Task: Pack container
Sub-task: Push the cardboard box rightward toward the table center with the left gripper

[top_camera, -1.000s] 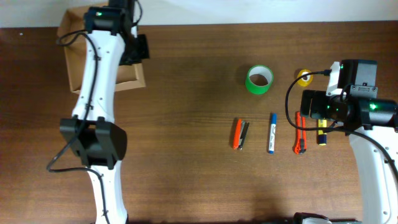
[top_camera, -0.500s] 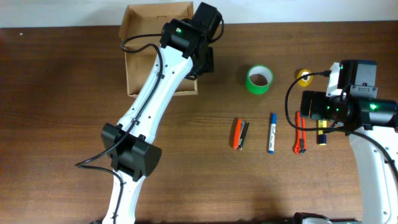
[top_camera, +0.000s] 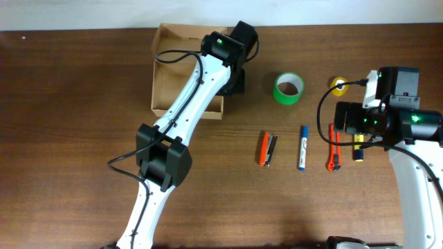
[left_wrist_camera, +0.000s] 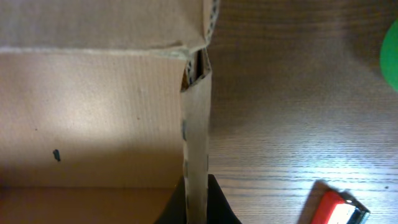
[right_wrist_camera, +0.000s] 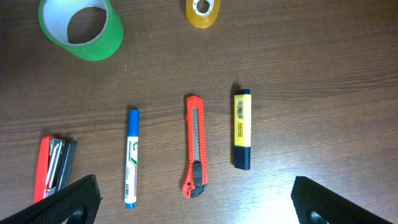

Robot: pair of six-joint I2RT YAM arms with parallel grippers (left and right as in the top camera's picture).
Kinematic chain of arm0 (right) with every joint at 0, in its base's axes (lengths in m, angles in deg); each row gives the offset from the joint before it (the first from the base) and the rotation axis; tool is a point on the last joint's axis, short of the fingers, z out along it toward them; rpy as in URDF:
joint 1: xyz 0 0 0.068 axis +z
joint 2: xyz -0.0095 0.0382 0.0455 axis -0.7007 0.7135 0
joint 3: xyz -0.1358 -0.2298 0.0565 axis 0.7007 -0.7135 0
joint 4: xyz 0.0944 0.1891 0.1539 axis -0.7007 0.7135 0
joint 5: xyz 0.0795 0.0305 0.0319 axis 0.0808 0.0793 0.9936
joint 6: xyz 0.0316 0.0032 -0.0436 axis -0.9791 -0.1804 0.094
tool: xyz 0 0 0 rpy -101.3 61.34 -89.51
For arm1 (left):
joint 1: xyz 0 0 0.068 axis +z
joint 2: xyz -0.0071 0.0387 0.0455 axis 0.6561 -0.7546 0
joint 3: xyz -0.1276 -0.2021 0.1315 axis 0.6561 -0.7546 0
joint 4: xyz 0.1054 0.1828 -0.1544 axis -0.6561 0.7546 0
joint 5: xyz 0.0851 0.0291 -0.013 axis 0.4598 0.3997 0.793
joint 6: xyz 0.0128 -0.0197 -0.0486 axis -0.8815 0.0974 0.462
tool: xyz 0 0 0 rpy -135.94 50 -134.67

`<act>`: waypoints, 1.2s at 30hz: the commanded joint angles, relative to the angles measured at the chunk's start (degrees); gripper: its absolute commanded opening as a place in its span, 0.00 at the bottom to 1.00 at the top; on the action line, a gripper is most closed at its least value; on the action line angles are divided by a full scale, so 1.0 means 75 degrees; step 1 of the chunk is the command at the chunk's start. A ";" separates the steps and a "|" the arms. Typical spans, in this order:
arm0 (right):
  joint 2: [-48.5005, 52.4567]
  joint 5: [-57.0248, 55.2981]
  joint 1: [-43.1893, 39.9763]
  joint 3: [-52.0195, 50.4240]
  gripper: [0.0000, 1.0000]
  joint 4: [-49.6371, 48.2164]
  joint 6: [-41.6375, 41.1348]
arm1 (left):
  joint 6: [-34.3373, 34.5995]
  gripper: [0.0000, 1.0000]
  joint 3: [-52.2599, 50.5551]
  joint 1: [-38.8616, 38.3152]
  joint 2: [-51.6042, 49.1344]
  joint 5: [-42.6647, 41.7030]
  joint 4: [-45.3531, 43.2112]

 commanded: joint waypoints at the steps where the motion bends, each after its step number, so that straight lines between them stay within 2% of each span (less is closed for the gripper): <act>1: 0.0012 0.0047 -0.0047 0.0154 0.99 0.0000 -0.0087 | -0.0254 0.02 0.0134 -0.0009 -0.0259 0.0009 -0.0207; 14: 0.0012 0.0044 -0.0047 0.0154 0.99 0.0006 -0.0085 | 0.0764 0.02 0.0134 -0.0032 -0.0577 0.0003 -0.1279; 32: 0.0012 0.0009 -0.0047 0.0154 0.99 -0.0003 -0.0082 | 0.0857 0.02 0.0125 -0.0029 -0.1282 -0.0539 -0.0810; 33: 0.0012 0.0003 -0.0047 0.0154 0.99 -0.0003 -0.0082 | 0.0857 0.08 0.0125 -0.0029 -0.1282 -0.0539 -0.0807; 36: 0.0012 -0.0041 -0.0047 0.0154 0.99 -0.0006 -0.0082 | 0.0828 0.44 0.0125 -0.0029 -0.1282 -0.0481 -0.0860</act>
